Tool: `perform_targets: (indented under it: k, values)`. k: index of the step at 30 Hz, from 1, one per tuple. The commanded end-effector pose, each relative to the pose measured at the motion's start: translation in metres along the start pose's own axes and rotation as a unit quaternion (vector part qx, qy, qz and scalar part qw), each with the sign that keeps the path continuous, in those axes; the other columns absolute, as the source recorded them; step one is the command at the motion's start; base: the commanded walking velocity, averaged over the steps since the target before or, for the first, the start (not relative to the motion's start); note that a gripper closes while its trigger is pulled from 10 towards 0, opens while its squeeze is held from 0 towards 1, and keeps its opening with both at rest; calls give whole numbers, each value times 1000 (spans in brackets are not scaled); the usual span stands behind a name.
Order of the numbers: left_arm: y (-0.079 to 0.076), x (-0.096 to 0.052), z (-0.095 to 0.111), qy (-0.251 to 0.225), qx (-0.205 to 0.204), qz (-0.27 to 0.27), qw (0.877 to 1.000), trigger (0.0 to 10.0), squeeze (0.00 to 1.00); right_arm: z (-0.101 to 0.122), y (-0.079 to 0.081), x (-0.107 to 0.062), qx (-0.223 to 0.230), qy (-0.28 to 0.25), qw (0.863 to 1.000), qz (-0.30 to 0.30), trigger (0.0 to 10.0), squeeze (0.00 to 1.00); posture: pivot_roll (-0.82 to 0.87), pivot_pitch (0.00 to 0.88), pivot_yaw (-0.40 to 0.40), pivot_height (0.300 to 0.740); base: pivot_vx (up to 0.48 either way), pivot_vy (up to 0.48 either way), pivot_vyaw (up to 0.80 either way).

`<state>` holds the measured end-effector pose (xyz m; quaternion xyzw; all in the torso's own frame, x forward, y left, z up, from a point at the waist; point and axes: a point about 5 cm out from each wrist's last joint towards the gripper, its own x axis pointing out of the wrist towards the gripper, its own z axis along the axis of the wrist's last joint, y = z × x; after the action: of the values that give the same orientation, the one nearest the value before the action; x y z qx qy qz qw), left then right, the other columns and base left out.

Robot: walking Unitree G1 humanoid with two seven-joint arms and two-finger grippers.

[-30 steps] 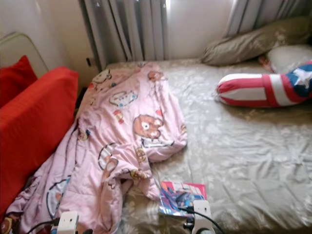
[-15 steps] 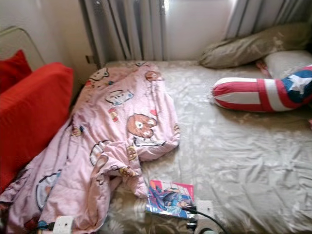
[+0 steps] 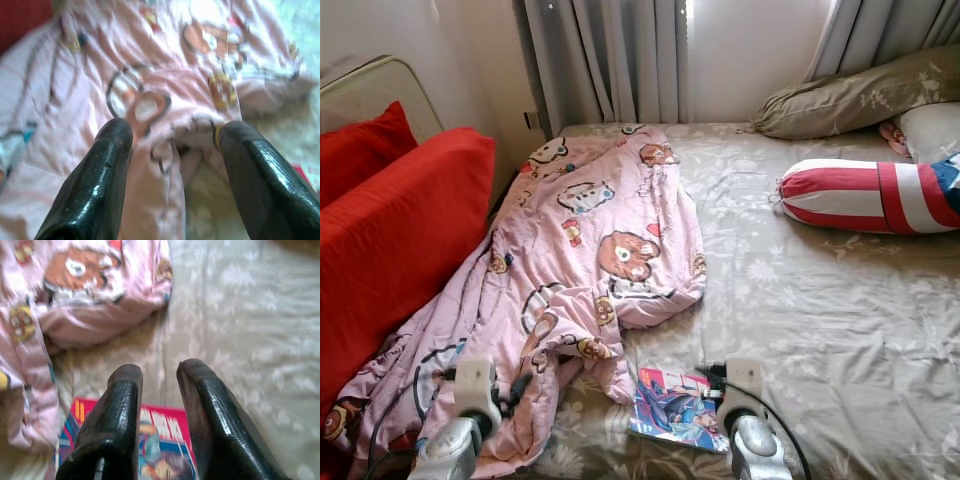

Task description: Clean up the room

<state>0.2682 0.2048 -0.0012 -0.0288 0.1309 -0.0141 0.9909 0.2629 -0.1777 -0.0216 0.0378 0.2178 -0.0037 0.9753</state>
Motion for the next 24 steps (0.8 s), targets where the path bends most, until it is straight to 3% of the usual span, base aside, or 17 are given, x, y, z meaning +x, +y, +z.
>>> perform_targets:
  k: [1,7,14,24]
  values:
    - [2,-3,6,-36,5,-7,999,10000,0,4,0,-2,6,-32,999,1,10000,0,44,0,30,740,0,0,0]
    - [-8,-20,24,-129,16,-19,991,10000,0,1,-11,-18,0,-81,997,-16,10000,0,48,0,23,740,0,0,0]
    - [-19,-23,34,-150,12,-29,988,10000,0,3,-20,-28,-8,-110,993,-34,10000,0,36,0,36,740,0,0,0]
    - [-25,-18,46,-151,12,-38,988,10000,0,15,-18,-22,-10,-121,992,-42,10000,0,36,0,32,740,0,0,0]
